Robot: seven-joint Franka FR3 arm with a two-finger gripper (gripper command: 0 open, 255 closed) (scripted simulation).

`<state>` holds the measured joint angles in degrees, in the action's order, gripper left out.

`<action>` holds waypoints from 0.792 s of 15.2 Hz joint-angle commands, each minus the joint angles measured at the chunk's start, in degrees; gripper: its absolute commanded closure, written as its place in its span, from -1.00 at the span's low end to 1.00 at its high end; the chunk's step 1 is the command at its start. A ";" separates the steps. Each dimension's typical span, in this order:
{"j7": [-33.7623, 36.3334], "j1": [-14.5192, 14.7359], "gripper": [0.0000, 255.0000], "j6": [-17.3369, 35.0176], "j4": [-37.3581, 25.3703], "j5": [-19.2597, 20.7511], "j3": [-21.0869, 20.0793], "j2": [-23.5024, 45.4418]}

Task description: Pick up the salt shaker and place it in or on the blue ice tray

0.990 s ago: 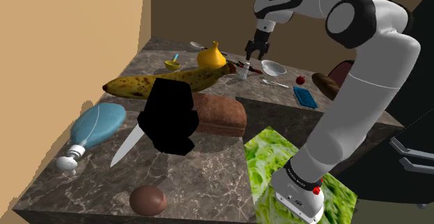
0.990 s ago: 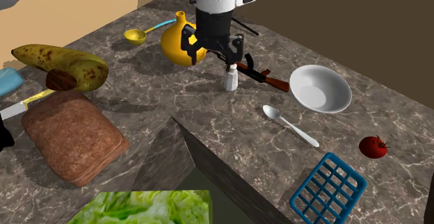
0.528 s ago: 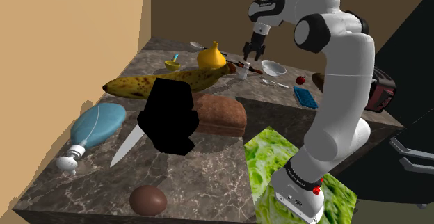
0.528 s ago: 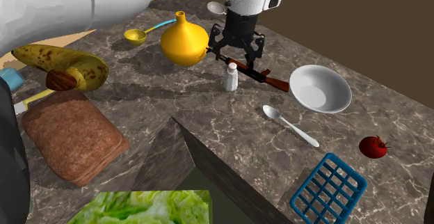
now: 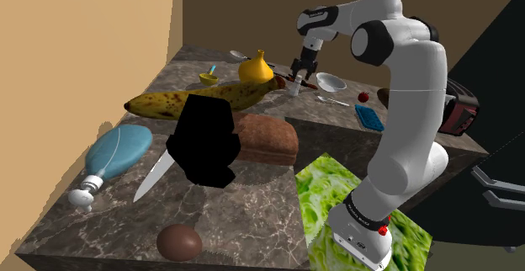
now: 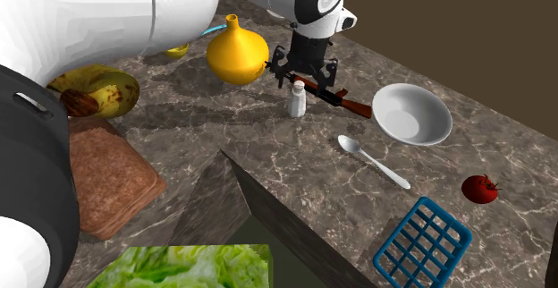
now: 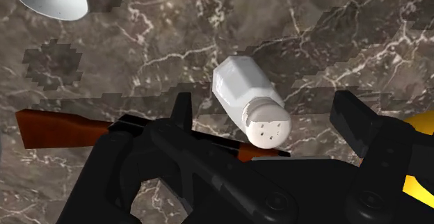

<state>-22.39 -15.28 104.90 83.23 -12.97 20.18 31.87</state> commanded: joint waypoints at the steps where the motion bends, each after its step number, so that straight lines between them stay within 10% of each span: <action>1: -0.06 0.06 -1.00 0.67 0.59 -0.06 -0.03 0.05; 7: -0.06 0.06 -1.00 0.65 0.57 -0.06 -0.04 0.05; 8: -0.06 0.06 1.00 0.65 0.57 -0.06 -0.04 0.05; 12: -0.05 0.06 1.00 0.65 0.57 -0.06 -0.04 0.06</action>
<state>-22.44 -15.23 105.55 83.79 -13.03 20.15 31.90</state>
